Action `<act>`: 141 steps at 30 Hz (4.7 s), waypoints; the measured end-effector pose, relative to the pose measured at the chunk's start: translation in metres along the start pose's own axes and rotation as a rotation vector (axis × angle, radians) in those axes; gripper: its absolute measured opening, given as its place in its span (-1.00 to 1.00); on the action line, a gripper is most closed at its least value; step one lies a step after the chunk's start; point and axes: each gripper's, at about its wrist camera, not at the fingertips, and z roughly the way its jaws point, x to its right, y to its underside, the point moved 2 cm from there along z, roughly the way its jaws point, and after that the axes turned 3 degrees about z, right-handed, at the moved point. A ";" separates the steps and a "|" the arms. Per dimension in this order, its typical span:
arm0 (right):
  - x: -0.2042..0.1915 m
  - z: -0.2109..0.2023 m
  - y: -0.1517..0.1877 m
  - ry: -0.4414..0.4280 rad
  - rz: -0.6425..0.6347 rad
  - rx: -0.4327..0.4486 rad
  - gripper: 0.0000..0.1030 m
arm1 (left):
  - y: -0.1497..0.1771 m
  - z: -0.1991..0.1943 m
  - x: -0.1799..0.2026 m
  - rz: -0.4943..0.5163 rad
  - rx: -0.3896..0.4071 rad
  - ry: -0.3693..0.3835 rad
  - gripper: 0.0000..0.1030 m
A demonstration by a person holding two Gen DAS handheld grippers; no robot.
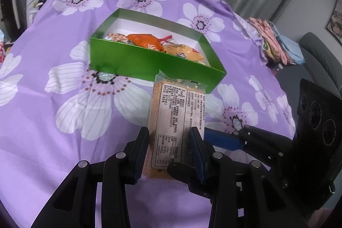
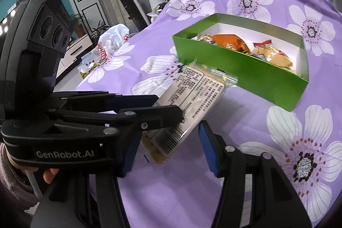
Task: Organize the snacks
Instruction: 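Lift the cracker pack toward the green box with the left gripper, then carry the cracker pack over the green box with the left gripper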
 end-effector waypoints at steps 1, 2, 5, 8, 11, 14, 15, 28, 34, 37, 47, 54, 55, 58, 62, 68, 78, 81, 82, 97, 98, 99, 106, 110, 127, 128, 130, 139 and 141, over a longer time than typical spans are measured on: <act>-0.002 0.002 0.001 -0.007 -0.003 0.002 0.07 | 0.000 -0.001 -0.001 0.001 -0.002 -0.009 -0.24; -0.003 0.004 0.001 -0.015 -0.007 0.001 0.07 | 0.001 -0.001 -0.002 -0.001 -0.005 -0.016 -0.24; -0.003 0.007 0.000 -0.027 -0.007 -0.005 0.07 | 0.001 0.001 -0.005 -0.018 -0.009 -0.021 -0.24; -0.001 0.008 0.000 -0.025 -0.003 -0.005 0.07 | 0.000 0.004 -0.006 -0.012 -0.014 -0.018 -0.24; 0.006 0.006 0.000 -0.020 0.012 -0.001 0.07 | -0.002 0.009 0.000 0.000 -0.021 -0.014 -0.24; 0.011 0.004 0.001 -0.010 0.022 0.004 0.07 | -0.005 0.012 0.007 0.012 -0.024 -0.011 -0.24; 0.012 0.003 0.001 -0.009 0.024 0.005 0.07 | -0.005 0.012 0.008 0.015 -0.024 -0.011 -0.24; 0.020 -0.008 0.001 -0.005 0.040 0.031 0.07 | -0.012 0.011 0.023 0.045 -0.017 -0.017 -0.24; 0.022 -0.014 0.001 0.000 0.044 0.046 0.07 | -0.015 0.011 0.031 0.061 -0.011 -0.019 -0.24; 0.023 -0.016 0.000 0.002 0.046 0.053 0.07 | -0.016 0.010 0.033 0.067 -0.007 -0.020 -0.24; 0.025 -0.023 0.000 0.011 0.050 0.068 0.07 | -0.020 0.010 0.041 0.084 -0.006 -0.018 -0.24; 0.029 -0.027 -0.001 0.018 0.057 0.077 0.07 | -0.023 0.012 0.047 0.101 -0.007 -0.014 -0.24; 0.030 -0.027 -0.001 0.019 0.058 0.077 0.07 | -0.023 0.013 0.048 0.102 -0.009 -0.012 -0.24; 0.032 -0.027 -0.001 0.024 0.064 0.077 0.07 | -0.025 0.016 0.048 0.105 -0.013 -0.007 -0.24; 0.035 -0.027 -0.002 0.028 0.071 0.078 0.07 | -0.027 0.020 0.050 0.104 -0.021 0.003 -0.24; 0.038 -0.028 -0.001 0.033 0.083 0.079 0.07 | -0.029 0.024 0.053 0.112 -0.027 0.009 -0.24; 0.041 -0.029 -0.001 0.034 0.090 0.082 0.07 | -0.031 0.026 0.054 0.115 -0.031 0.009 -0.24; 0.042 -0.029 -0.001 0.034 0.090 0.085 0.07 | -0.031 0.027 0.055 0.118 -0.028 0.008 -0.24; 0.043 -0.030 -0.002 0.034 0.091 0.086 0.07 | -0.031 0.027 0.055 0.117 -0.029 0.008 -0.24; 0.044 -0.035 -0.006 0.040 0.084 0.108 0.07 | -0.040 0.024 0.059 0.136 -0.012 0.007 -0.24; 0.044 -0.035 -0.007 0.040 0.083 0.109 0.07 | -0.040 0.024 0.059 0.137 -0.011 0.007 -0.24; 0.044 -0.035 -0.008 0.042 0.082 0.110 0.07 | -0.041 0.024 0.060 0.138 -0.009 0.006 -0.24; 0.046 -0.036 -0.012 0.044 0.076 0.118 0.07 | -0.046 0.023 0.061 0.146 -0.001 0.005 -0.24; 0.046 -0.037 -0.013 0.045 0.075 0.123 0.07 | -0.048 0.022 0.061 0.149 0.005 0.005 -0.24; 0.047 -0.038 -0.020 0.052 0.064 0.140 0.07 | -0.059 0.020 0.061 0.160 0.025 0.004 -0.24; 0.047 -0.038 -0.021 0.052 0.063 0.141 0.07 | -0.060 0.020 0.061 0.160 0.026 0.004 -0.24; 0.048 -0.039 -0.022 0.054 0.062 0.144 0.07 | -0.061 0.020 0.062 0.162 0.030 0.005 -0.24; 0.048 -0.039 -0.026 0.058 0.058 0.149 0.07 | -0.064 0.020 0.062 0.166 0.037 0.004 -0.24; 0.049 -0.039 -0.026 0.057 0.058 0.151 0.07 | -0.065 0.020 0.062 0.167 0.038 0.003 -0.24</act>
